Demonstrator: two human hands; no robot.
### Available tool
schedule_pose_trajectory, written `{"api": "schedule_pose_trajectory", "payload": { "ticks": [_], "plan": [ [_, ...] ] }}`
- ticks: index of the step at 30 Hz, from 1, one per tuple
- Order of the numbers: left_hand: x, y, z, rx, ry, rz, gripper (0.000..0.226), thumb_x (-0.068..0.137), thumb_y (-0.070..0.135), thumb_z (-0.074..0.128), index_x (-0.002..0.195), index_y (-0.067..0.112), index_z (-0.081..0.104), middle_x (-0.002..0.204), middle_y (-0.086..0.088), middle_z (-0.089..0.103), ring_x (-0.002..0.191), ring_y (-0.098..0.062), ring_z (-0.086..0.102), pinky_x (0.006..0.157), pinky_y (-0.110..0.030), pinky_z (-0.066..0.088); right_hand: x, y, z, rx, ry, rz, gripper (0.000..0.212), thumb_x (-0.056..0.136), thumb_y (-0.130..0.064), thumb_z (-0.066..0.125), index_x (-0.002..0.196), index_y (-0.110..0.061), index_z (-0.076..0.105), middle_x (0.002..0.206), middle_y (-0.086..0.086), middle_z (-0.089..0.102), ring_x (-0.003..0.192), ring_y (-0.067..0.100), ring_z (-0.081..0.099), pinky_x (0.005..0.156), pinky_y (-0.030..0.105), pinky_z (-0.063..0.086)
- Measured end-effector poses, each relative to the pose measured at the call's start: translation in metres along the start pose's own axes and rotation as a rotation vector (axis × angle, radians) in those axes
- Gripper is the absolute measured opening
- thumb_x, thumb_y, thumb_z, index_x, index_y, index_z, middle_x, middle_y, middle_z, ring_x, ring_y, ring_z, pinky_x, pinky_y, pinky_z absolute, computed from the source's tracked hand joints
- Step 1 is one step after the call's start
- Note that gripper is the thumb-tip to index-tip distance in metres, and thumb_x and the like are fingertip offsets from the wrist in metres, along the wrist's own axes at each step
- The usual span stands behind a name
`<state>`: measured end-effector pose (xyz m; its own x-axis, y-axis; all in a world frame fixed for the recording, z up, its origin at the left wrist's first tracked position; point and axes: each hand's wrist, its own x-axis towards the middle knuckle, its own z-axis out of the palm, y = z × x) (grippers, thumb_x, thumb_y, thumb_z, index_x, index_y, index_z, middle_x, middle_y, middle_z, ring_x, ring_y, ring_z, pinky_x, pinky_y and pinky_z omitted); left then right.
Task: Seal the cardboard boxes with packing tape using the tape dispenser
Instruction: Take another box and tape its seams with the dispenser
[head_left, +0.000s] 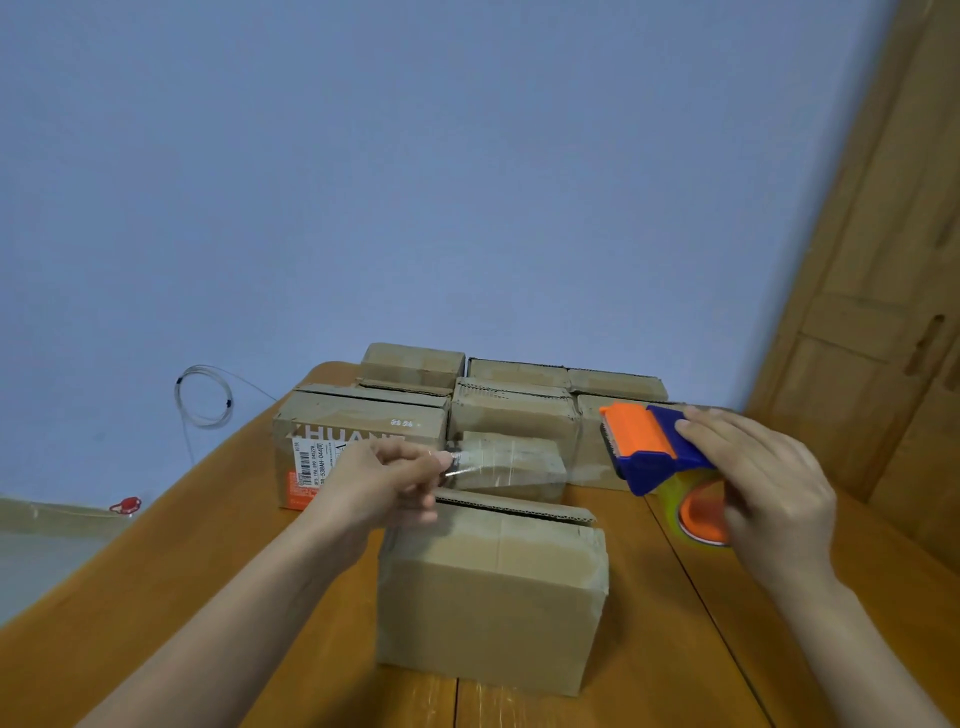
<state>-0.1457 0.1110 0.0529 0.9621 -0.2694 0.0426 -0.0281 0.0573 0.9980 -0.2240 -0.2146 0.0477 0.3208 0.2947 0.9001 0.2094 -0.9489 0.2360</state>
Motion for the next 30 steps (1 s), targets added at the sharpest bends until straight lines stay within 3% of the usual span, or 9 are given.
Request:
{"api": "schedule_pose_trajectory", "payload": {
  "ticks": [2, 5, 8, 10, 13, 16, 20, 25, 30],
  "plan": [
    [0.001, 0.002, -0.002, -0.084, -0.036, -0.089, 0.028, 0.074, 0.018, 0.074, 0.088, -0.004, 0.064, 0.058, -0.004, 0.057, 0.049, -0.011, 0.054, 0.056, -0.029, 0.059, -0.001, 0.000, 0.000, -0.014, -0.007, -0.023, 0.053, 0.076, 0.001, 0.062, 0.126, -0.015, 0.051, 0.123, 0.011, 0.064, 0.118, 0.026, 0.054, 0.089, 0.038, 0.043],
    [0.003, 0.005, -0.005, -0.197, -0.090, -0.202, 0.034, 0.067, 0.017, 0.073, 0.095, 0.000, 0.062, 0.058, -0.004, 0.057, 0.046, -0.010, 0.053, 0.051, -0.024, 0.056, 0.000, -0.001, -0.002, -0.031, -0.010, -0.057, 0.044, 0.084, 0.000, 0.050, 0.125, -0.015, 0.052, 0.122, 0.010, 0.065, 0.115, 0.027, 0.057, 0.089, 0.040, 0.044],
    [0.005, 0.006, -0.008, -0.132, -0.109, -0.219, 0.027, 0.066, 0.017, 0.075, 0.086, 0.005, 0.063, 0.058, -0.004, 0.056, 0.044, -0.009, 0.053, 0.048, -0.023, 0.054, -0.001, 0.002, -0.002, -0.040, -0.066, -0.098, 0.043, 0.085, -0.004, 0.042, 0.126, -0.015, 0.052, 0.122, 0.009, 0.065, 0.114, 0.027, 0.057, 0.088, 0.039, 0.043],
    [0.007, 0.007, -0.007, -0.075, -0.099, -0.190, 0.020, 0.072, 0.017, 0.075, 0.083, 0.007, 0.062, 0.055, -0.002, 0.055, 0.044, -0.009, 0.052, 0.047, -0.022, 0.053, -0.001, 0.005, -0.002, -0.047, -0.123, -0.114, 0.046, 0.083, -0.001, 0.052, 0.126, -0.017, 0.051, 0.123, 0.008, 0.065, 0.115, 0.025, 0.055, 0.089, 0.038, 0.041],
    [0.008, 0.005, -0.004, -0.030, -0.082, -0.141, 0.014, 0.082, 0.015, 0.072, 0.084, 0.007, 0.061, 0.052, -0.001, 0.053, 0.045, -0.009, 0.051, 0.047, -0.023, 0.052, -0.001, 0.010, -0.004, -0.084, -0.229, -0.134, 0.071, 0.064, 0.004, 0.079, 0.124, -0.018, 0.050, 0.120, 0.006, 0.066, 0.114, 0.024, 0.051, 0.089, 0.037, 0.037],
    [0.006, 0.005, -0.001, -0.013, -0.114, -0.120, 0.015, 0.079, 0.017, 0.073, 0.076, 0.008, 0.061, 0.055, -0.002, 0.055, 0.046, -0.010, 0.051, 0.049, -0.024, 0.053, 0.000, 0.014, -0.009, -0.121, -0.297, -0.149, 0.083, 0.053, 0.005, 0.084, 0.125, -0.018, 0.049, 0.118, 0.006, 0.067, 0.113, 0.025, 0.050, 0.088, 0.038, 0.036],
    [0.007, 0.006, 0.004, 0.031, -0.138, -0.121, 0.025, 0.079, 0.016, 0.073, 0.061, 0.012, 0.055, 0.058, -0.003, 0.054, 0.045, -0.010, 0.049, 0.047, -0.025, 0.052, 0.002, 0.014, -0.013, -0.137, -0.381, -0.188, 0.088, 0.047, 0.001, 0.090, 0.122, -0.015, 0.048, 0.121, 0.014, 0.065, 0.108, 0.037, 0.060, 0.085, 0.045, 0.050],
    [0.008, 0.003, 0.005, 0.129, -0.116, -0.058, 0.022, 0.086, 0.016, 0.069, 0.070, 0.010, 0.054, 0.054, 0.002, 0.053, 0.042, -0.009, 0.047, 0.045, -0.024, 0.048, 0.006, 0.014, -0.020, -0.124, -0.421, -0.214, 0.091, 0.042, 0.009, 0.089, 0.119, -0.014, 0.047, 0.115, 0.018, 0.066, 0.095, 0.038, 0.066, 0.074, 0.046, 0.055],
    [0.004, 0.005, 0.006, 0.027, -0.117, -0.085, 0.015, 0.081, 0.012, 0.072, 0.089, 0.010, 0.060, 0.063, -0.005, 0.055, 0.044, -0.011, 0.048, 0.052, -0.030, 0.055, 0.006, 0.015, -0.023, -0.153, -0.410, -0.211, 0.090, 0.046, -0.002, 0.092, 0.123, -0.014, 0.047, 0.115, 0.016, 0.067, 0.095, 0.037, 0.066, 0.074, 0.044, 0.055]
  ]
}}
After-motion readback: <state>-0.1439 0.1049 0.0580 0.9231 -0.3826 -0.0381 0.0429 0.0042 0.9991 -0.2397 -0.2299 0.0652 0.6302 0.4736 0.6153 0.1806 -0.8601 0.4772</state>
